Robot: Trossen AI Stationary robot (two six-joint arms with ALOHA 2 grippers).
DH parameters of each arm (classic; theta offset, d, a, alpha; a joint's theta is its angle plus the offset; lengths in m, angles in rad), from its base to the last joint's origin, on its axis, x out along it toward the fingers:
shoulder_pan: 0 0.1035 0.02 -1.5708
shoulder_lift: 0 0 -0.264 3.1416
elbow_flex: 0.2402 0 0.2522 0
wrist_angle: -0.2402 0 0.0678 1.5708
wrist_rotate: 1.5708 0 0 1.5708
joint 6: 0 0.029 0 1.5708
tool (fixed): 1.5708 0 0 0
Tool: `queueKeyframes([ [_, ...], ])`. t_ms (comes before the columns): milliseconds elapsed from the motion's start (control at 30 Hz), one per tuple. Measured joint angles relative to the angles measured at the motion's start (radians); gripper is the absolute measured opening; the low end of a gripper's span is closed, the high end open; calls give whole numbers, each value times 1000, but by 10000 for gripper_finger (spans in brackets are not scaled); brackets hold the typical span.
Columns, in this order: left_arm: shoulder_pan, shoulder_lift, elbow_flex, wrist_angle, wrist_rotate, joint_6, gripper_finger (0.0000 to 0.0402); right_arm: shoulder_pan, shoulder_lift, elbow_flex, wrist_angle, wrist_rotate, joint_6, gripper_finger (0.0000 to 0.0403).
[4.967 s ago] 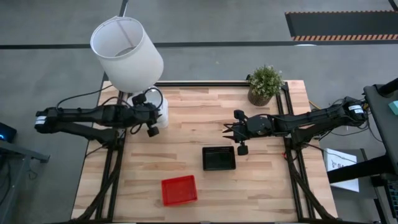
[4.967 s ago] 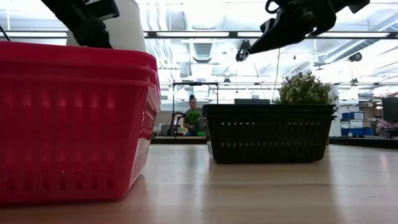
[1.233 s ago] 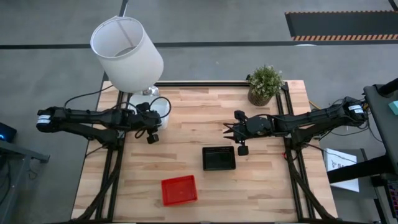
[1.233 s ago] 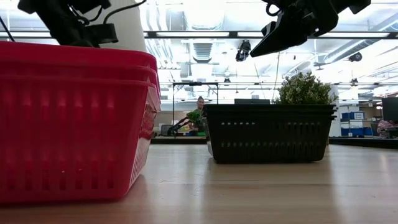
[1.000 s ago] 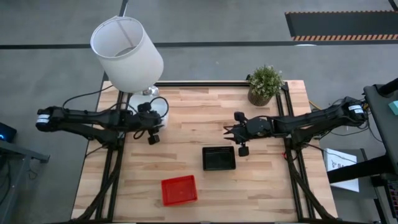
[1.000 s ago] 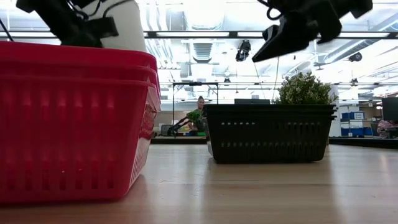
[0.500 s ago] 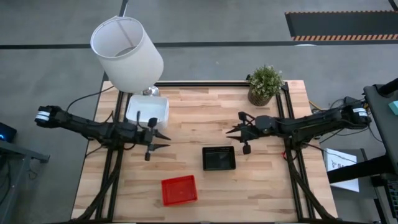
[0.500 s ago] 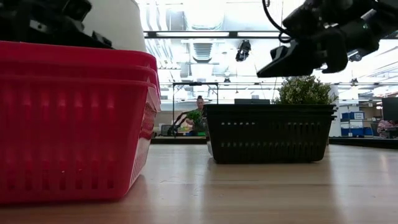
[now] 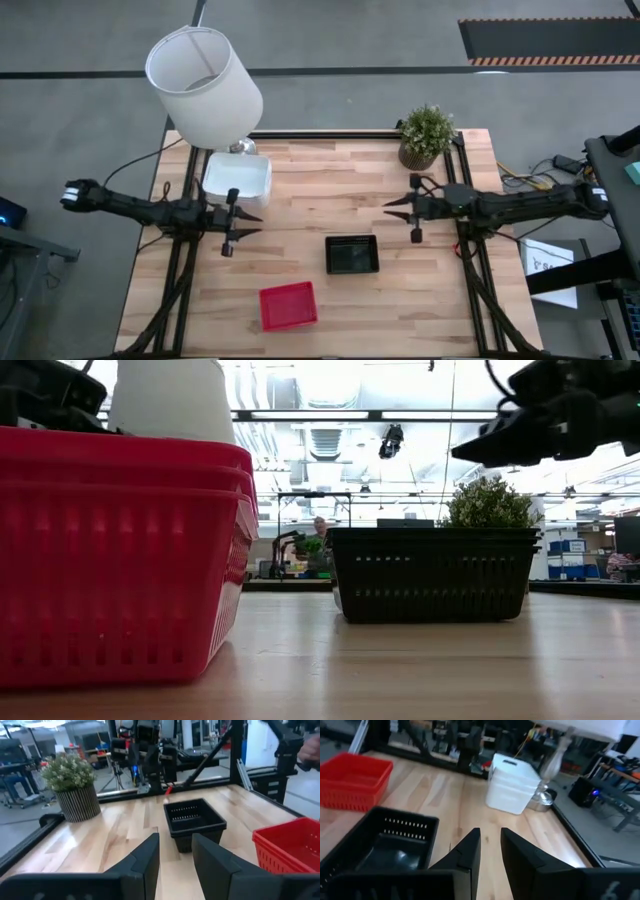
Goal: Stack baskets by color
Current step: Return to Home Position
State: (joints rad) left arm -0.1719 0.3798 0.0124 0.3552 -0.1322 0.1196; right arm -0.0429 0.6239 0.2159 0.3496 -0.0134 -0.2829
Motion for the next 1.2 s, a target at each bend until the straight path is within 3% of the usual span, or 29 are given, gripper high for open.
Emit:
queueKeyframes([
  [500,0,-118,-5,-59,-4,26,99,1,-341,-192,-6,14,22,68],
  [1200,0,-122,-7,-56,-49,18,99,1,-623,-198,-195,14,-69,68],
])
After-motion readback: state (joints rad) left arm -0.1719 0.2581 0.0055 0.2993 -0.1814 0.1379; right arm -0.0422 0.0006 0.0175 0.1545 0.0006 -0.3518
